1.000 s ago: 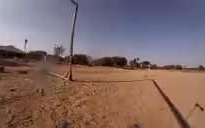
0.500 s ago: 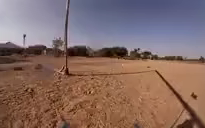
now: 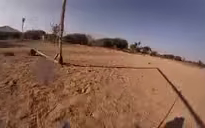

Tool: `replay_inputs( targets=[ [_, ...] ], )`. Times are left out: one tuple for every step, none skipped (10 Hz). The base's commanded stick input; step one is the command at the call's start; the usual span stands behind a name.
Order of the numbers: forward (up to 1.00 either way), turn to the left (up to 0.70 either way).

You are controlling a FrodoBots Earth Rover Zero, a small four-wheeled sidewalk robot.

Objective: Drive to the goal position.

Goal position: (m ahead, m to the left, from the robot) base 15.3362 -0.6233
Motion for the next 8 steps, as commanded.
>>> replay_inputs(
  targets=[
    [0.70,0.00],
    [0.70,0.00],
    [0.70,0.00],
    [0.70,0.00],
    [0.70,0.00],
    [0.70,0.00],
    [0.70,0.00],
    [0.70,0.00]
  ],
)
